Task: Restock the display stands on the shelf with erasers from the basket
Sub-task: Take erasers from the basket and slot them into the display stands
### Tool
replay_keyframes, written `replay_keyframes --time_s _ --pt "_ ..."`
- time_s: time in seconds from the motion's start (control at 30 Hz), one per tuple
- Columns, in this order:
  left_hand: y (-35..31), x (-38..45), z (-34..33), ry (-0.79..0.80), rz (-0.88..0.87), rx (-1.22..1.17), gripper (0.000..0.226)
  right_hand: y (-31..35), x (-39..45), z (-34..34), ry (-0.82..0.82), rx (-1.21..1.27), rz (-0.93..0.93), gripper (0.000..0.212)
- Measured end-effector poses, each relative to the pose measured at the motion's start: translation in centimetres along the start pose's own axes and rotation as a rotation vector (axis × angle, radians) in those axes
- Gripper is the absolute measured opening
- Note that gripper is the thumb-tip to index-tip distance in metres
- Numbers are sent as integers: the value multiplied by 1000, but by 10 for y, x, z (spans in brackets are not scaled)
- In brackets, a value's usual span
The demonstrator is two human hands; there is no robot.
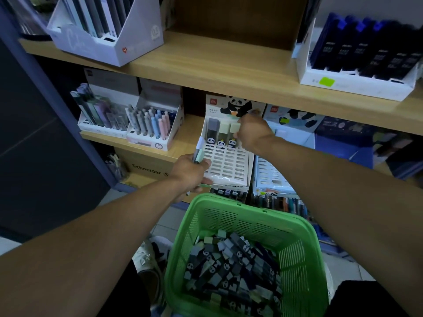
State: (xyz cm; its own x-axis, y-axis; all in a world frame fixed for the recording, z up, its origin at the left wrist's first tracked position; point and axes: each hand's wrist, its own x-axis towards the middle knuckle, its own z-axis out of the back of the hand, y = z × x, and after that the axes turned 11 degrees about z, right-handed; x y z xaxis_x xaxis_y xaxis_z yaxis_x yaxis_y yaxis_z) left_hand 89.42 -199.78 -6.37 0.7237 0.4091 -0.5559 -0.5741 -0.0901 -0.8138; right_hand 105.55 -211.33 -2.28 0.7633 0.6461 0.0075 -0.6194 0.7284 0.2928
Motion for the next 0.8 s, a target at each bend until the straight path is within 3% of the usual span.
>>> replay_keyframes --time_s 0.37,0.5,0.8 --pt "1 -1 1 9 -33 83 27 10 12 7 71 17 -115 39" --pt "2 -2 0 25 -42 100 26 11 8 12 129 142 -159 49" --pt "-5 -5 -4 26 -34 85 26 10 7 13 98 118 -268 22"
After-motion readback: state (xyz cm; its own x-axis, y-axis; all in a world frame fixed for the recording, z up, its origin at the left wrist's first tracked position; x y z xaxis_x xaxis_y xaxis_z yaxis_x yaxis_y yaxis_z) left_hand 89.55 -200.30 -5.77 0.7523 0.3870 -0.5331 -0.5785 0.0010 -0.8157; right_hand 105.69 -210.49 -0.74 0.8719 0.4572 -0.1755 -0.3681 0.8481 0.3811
